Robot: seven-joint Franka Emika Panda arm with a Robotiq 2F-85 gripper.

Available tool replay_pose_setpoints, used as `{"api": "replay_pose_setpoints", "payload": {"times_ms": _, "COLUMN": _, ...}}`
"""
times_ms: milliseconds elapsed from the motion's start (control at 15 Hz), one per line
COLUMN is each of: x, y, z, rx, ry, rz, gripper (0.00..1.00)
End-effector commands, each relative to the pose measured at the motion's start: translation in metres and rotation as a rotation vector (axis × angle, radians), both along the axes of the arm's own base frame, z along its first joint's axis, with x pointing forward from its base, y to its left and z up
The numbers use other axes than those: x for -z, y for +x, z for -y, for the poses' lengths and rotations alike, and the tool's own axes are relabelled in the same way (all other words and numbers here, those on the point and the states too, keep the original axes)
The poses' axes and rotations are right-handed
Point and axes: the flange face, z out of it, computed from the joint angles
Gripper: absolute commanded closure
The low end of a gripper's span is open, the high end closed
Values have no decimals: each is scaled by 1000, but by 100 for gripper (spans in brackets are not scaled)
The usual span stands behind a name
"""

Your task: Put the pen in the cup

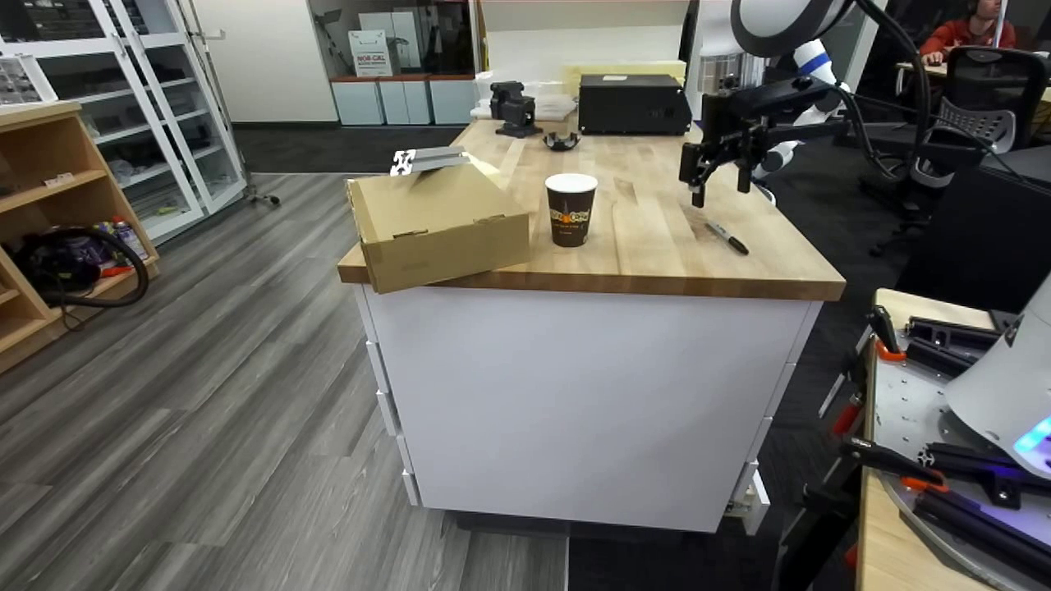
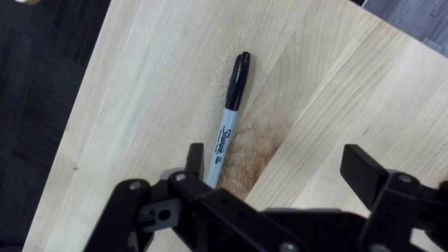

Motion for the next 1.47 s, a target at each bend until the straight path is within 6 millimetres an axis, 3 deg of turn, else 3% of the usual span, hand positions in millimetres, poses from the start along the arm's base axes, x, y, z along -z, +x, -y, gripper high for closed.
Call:
{"api": "replay_pose_setpoints", "payload": {"times_ms": 0, "x": 0, "y": -14, "z": 21, "rx": 81, "ry": 76, "rz": 29, "gripper": 0}}
{"api": "replay_pose_setpoints", "payload": {"times_ms": 600, "x": 16, "y": -25, "z": 52, "rx": 115, "ry": 134, "rz": 126, "gripper": 0}}
{"api": "replay_pose_setpoints", "payload": {"times_ms": 1333, "x": 61, "y": -18, "z": 58, "rx": 120, "ry": 78, "rz": 136, "gripper": 0}}
{"api": "replay_pose_setpoints", "payload": {"times_ms": 1400, "x": 66, "y": -19, "z": 59, "rx": 119, "ry": 75, "rz": 132, "gripper": 18}}
